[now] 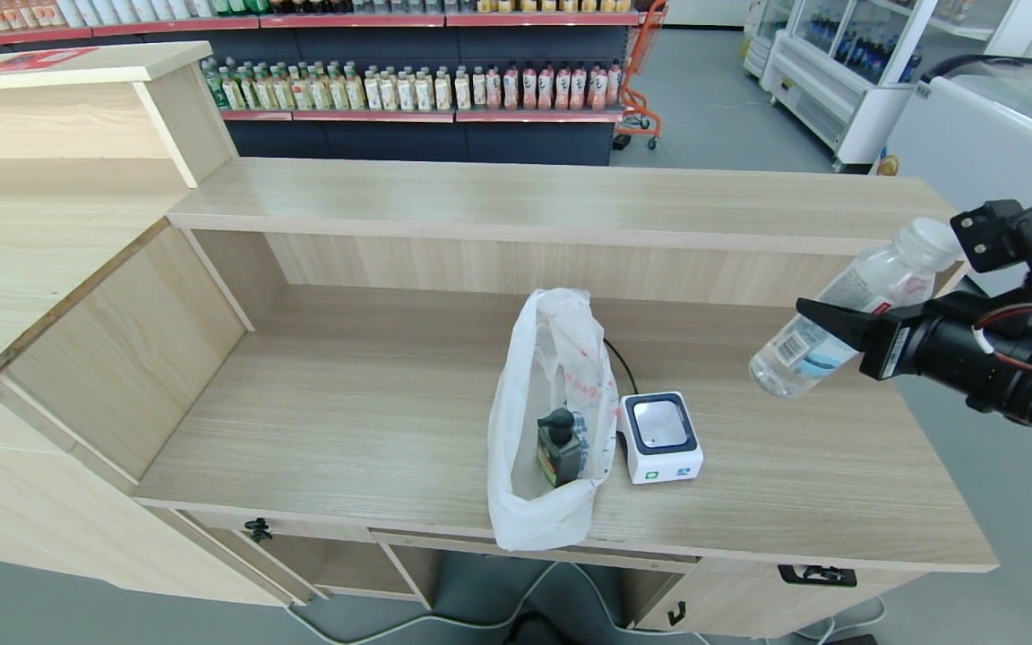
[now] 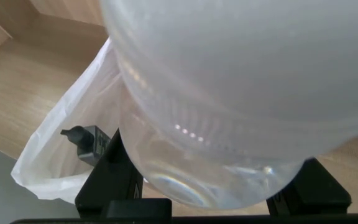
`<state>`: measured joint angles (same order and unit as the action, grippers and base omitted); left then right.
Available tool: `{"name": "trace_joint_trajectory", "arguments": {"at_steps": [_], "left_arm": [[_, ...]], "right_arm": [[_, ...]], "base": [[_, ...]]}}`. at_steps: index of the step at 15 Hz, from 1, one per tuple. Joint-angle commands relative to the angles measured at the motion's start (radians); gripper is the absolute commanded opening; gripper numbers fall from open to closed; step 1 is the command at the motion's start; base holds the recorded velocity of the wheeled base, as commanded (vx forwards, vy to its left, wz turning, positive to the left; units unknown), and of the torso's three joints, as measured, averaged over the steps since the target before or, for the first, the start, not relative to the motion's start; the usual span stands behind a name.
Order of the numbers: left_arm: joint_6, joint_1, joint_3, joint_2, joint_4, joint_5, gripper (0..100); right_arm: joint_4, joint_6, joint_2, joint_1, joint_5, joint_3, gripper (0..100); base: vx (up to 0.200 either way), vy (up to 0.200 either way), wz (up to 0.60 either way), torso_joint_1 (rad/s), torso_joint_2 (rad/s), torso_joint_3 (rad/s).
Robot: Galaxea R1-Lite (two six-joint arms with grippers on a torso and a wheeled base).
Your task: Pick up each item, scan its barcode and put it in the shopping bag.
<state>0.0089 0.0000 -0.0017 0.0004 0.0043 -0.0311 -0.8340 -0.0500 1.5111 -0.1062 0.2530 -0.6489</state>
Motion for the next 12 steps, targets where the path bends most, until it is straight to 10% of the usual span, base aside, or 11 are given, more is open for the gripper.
{"name": "trace_joint_trajectory", "arguments": {"at_steps": [1, 6, 12], "left_arm": [[0.0, 0.0, 0.0, 0.0, 0.0, -0.001, 0], [0.0, 0.0, 0.0, 0.0, 0.0, 0.0, 0], [-0.001, 0.0, 0.0, 0.001, 0.0, 0.0, 0]], "right_arm": [[0.0, -0.001, 0.005, 0.0, 0.0, -0.001, 0], [-0.005, 0.01, 0.051, -0.001, 0.0, -0.023, 0], [-0.007, 0.012, 0.313, -0.036, 0.0, -0.238, 0]], "base": [[0.0, 0.2, 0.0, 0.002, 0.0, -0.002], [0.0, 0.2, 0.0, 0.002, 0.0, 0.0], [0.0, 0.0, 0.0, 0.0, 0.0, 0.0]]}}
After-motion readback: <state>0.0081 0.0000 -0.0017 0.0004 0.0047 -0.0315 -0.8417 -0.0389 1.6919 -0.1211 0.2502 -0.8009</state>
